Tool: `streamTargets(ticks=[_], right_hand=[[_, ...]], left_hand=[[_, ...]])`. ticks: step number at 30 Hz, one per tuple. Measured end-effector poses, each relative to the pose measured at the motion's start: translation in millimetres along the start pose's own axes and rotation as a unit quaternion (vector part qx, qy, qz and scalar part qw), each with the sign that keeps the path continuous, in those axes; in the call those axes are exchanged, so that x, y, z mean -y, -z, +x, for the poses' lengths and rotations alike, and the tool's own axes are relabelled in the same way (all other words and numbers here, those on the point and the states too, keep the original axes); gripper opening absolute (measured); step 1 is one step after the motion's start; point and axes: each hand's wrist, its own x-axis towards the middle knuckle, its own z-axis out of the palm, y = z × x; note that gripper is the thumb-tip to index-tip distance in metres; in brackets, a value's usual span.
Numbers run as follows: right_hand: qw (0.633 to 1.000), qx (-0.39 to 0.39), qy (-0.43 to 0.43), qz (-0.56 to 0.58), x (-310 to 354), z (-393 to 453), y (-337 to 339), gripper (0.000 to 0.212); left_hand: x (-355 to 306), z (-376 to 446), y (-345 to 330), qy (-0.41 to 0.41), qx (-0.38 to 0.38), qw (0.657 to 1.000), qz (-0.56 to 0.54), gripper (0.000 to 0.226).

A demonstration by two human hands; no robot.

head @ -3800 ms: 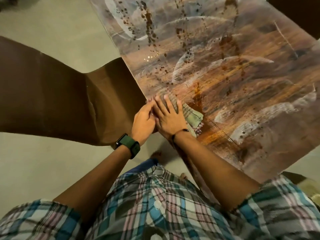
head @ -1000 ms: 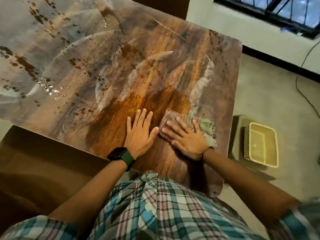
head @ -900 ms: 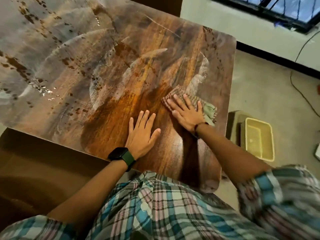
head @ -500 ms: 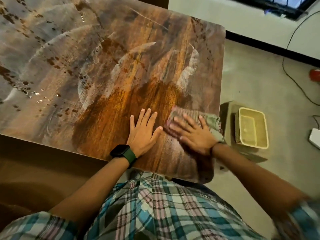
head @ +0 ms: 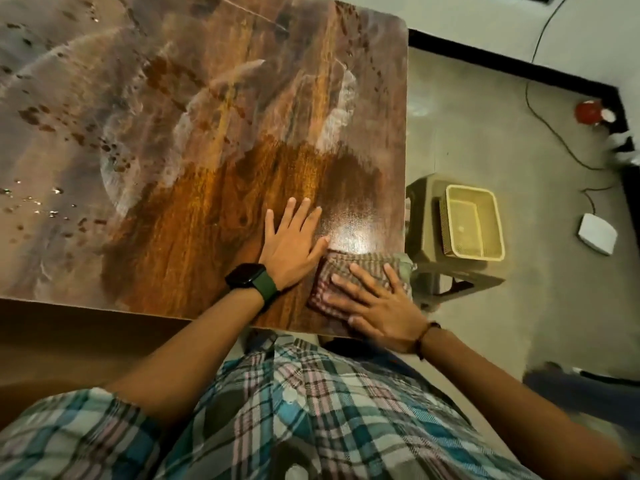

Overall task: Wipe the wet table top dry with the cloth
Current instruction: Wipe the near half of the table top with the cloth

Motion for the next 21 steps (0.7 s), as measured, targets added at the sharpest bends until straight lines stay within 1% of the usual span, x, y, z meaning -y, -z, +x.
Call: streamTargets(ticks=[2,4,5,6,7,8,10,11,12,14,15,17,19,21], right_hand=[[0.996,-0.044,-0.076,-0.002,-20,28,13,0.049],[0.982,-0.079,-0.168,0.035,-31,60,32,0.048],[0.975,-0.064,-0.199,0.071,-31,69,39,0.047],[0.972,-0.053,-0.210,0.094,-26,70,41,0.047],[0.974,-0.041,-0.201,0.095,-17,63,38,0.047],[0.982,-0.027,-0.169,0.084,-5,49,32,0.049],[0.995,0.010,-0.070,0.068,22,9,13,0.056],[0.996,0.029,-0.027,0.077,30,-11,7,0.060],[0.994,0.049,0.001,0.094,32,-26,4,0.062],[0.989,0.088,0.015,0.115,21,-34,10,0.061],[0.991,0.085,0.011,0.102,12,-28,13,0.061],[0.997,0.041,-0.025,0.061,-5,-4,18,0.065],[0.993,-0.013,-0.102,0.065,-26,34,27,0.069],[0.980,-0.034,-0.173,0.097,-40,72,47,0.061]], left_hand=[[-1,1,-6,-0.012,0.003,0.999,0.050,0.067],[-1,-2,-7,-0.010,-0.004,0.998,0.054,0.074],[-2,-2,-5,-0.003,-0.007,0.999,0.034,0.074],[-3,-1,-3,0.003,-0.007,1.000,0.006,0.071],[-5,-1,-1,0.009,-0.008,1.000,-0.021,0.068],[-6,0,1,0.015,-0.016,0.999,-0.042,0.066],[-6,3,4,0.022,-0.033,0.997,-0.067,0.064],[-6,6,5,0.022,-0.036,0.997,-0.071,0.062],[-4,8,4,0.019,-0.035,0.997,-0.067,0.058],[-3,11,3,0.012,-0.029,0.998,-0.047,0.054],[-4,12,2,0.009,-0.028,0.999,-0.040,0.055],[-5,11,2,0.005,-0.024,0.999,-0.036,0.063],[-5,9,-1,0.002,-0.021,0.999,-0.027,0.064],[-5,8,-3,0.000,-0.024,1.000,-0.015,0.059]])
